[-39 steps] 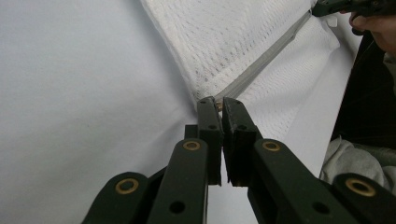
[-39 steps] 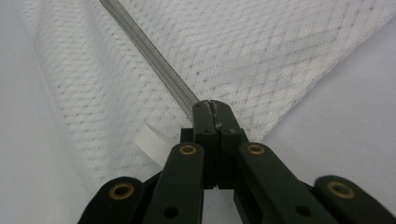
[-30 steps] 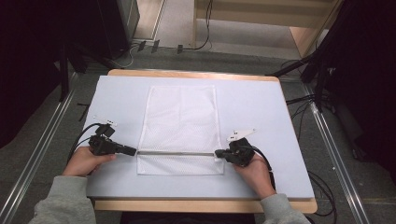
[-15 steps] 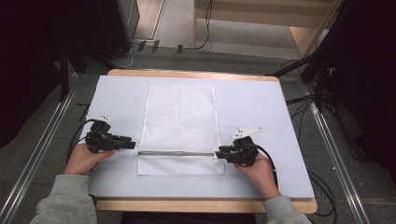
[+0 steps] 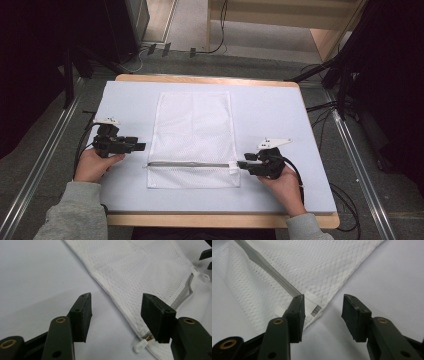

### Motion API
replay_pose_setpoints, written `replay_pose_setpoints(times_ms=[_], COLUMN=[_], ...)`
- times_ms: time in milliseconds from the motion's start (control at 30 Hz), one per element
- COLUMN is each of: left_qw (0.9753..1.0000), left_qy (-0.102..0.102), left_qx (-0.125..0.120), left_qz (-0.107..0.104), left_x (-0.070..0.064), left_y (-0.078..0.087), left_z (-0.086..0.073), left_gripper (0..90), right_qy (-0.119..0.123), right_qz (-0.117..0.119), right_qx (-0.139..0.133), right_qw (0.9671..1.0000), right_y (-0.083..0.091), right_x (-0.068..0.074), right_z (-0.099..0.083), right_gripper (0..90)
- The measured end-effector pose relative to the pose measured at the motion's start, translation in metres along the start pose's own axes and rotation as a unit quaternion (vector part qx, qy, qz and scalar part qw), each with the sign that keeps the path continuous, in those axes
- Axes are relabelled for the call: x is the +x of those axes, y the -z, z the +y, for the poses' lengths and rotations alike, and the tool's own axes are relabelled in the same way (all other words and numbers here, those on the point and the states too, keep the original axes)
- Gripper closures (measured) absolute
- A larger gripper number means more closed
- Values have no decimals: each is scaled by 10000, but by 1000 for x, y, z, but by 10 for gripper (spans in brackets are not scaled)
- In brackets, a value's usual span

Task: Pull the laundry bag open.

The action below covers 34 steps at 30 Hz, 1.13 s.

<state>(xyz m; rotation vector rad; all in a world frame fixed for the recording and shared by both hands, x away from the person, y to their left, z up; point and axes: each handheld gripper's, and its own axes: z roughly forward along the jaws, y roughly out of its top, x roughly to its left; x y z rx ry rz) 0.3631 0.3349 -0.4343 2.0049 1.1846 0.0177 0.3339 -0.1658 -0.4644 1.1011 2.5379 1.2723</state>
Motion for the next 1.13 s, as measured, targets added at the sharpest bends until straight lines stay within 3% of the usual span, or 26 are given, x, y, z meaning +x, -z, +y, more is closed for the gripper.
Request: replay_pose_setpoints(times_ms=[400, 733, 1133], left_qw=[9993, 9989, 9988], left_qy=[130, 190, 214], left_qx=[68, 153, 194], left_qz=[348, 399, 401], left_x=[7, 9, 10], left_y=[-1, -2, -3], left_z=[-2, -2, -3], left_gripper=[377, 372, 365], right_qy=[-219, -421, -420], right_qz=[-274, -455, -538], right_qx=[-175, -134, -127], right_qw=[9992, 9980, 9976], right_y=[9, 12, 12], right_x=[-15, -25, -27], right_z=[-4, -7, -8], right_gripper=[486, 449, 406])
